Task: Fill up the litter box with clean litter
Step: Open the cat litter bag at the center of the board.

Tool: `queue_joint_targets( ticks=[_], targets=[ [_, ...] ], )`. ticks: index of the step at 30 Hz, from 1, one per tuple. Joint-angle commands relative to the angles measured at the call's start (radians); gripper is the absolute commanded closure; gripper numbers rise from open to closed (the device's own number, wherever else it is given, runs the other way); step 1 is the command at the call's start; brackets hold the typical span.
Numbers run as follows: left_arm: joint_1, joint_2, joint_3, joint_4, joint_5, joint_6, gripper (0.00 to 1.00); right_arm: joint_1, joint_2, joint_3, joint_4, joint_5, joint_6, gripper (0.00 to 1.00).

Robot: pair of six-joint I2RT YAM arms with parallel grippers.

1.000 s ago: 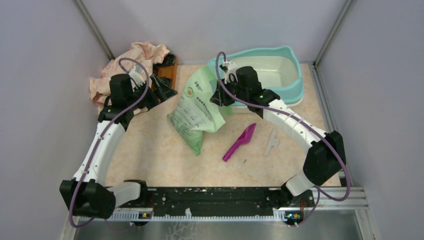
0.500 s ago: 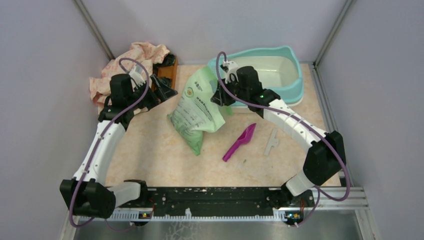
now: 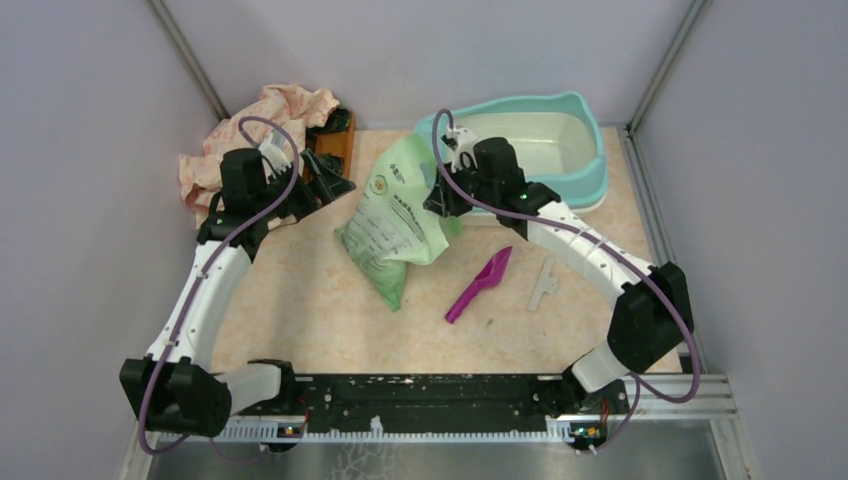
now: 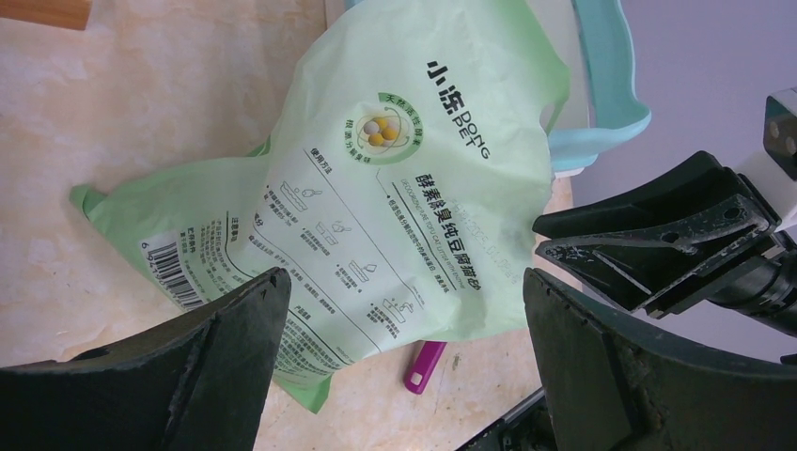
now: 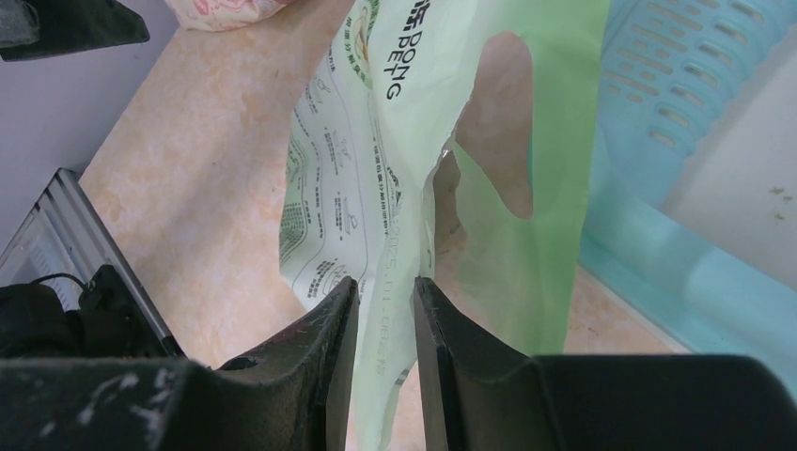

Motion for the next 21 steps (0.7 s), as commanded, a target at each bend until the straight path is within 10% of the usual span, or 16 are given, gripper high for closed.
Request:
queue_joint_targets(
  ticks=[1,21],
  targets=[
    [-0.007,-0.002,-0.007,0.03,-0.003,0.002,0.01,-0.006,-0.061,-0.004,0.026,-0.005,-0.008,0.71],
    [-0.018,0.004,-0.003,0.031,-0.012,0.003,0.01,-0.01,-0.067,0.007,0.011,-0.015,-0.024,0.69]
  ],
)
